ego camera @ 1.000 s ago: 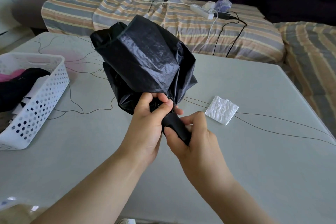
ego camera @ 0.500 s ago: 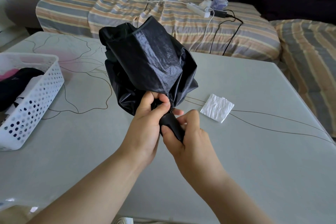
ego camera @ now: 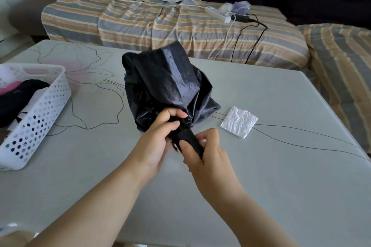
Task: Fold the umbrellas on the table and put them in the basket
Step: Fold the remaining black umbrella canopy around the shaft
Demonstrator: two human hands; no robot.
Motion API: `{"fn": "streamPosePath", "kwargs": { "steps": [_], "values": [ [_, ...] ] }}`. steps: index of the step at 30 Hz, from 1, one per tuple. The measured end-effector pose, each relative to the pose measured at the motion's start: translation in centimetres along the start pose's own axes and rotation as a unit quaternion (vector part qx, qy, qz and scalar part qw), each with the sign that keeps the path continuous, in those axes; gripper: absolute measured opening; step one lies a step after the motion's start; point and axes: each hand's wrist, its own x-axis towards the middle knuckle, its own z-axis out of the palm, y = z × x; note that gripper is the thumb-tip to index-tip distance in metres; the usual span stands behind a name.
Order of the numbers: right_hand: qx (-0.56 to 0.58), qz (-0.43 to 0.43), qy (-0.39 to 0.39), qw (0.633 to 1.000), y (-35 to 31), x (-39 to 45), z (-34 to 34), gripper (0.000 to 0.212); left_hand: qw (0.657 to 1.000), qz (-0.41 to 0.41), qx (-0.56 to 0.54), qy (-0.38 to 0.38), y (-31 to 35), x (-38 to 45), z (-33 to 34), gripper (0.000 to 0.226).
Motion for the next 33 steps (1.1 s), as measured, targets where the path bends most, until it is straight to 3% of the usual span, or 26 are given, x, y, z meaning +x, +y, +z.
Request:
{"fn": "streamPosePath", "kwargs": {
  "steps": [3,8,13,15,18,23,25,27,29,31,33],
  "values": [
    [0.038,0.053,-0.024,0.998,0.9,0.2,-0.4,0.018,0.998,-0.025,0.047,-0.037,0.1,-0.1,-1.6,0.039],
    [0.087,0.110,-0.030,0.990,2.3,0.5,0.2,0.013,0.985,-0.045,0.160,-0.039,0.2,-0.4,-2.7,0.048],
    [0.105,0.133,-0.013,0.985,2.8,0.7,0.8,0.013,0.934,0.032,0.352,0.053,-0.1,-0.9,-2.6,0.021],
    [0.108,0.141,-0.010,0.984,2.9,0.6,1.0,0.014,0.934,0.034,0.339,0.111,-0.3,-1.0,-2.0,0.011],
    [0.101,0.145,-0.010,0.984,3.0,0.5,1.5,0.014,0.942,-0.012,0.298,0.154,-1.1,-0.8,-1.2,0.028],
    [0.113,0.150,0.006,0.982,2.9,0.5,1.4,0.012,0.964,-0.056,0.240,0.103,-0.7,-0.5,-1.9,0.027],
    [0.126,0.154,0.011,0.980,2.8,0.7,0.9,0.010,0.953,-0.052,0.287,0.075,0.0,-0.6,-2.9,0.025],
    [0.135,0.159,0.015,0.978,2.9,0.9,0.6,0.009,0.928,-0.027,0.350,0.124,0.5,-0.6,-4.2,0.026],
    [0.142,0.163,0.026,0.976,3.0,1.0,0.5,0.009,0.901,-0.010,0.364,0.236,0.7,-0.5,-5.7,0.025],
    [0.147,0.164,0.035,0.975,3.0,1.0,0.5,0.010,0.882,-0.029,0.320,0.345,0.6,-0.2,-6.4,0.026],
    [0.148,0.163,0.037,0.975,2.9,0.9,0.6,0.010,0.884,-0.094,0.235,0.394,0.6,-0.3,-5.3,0.040]
  ]
}}
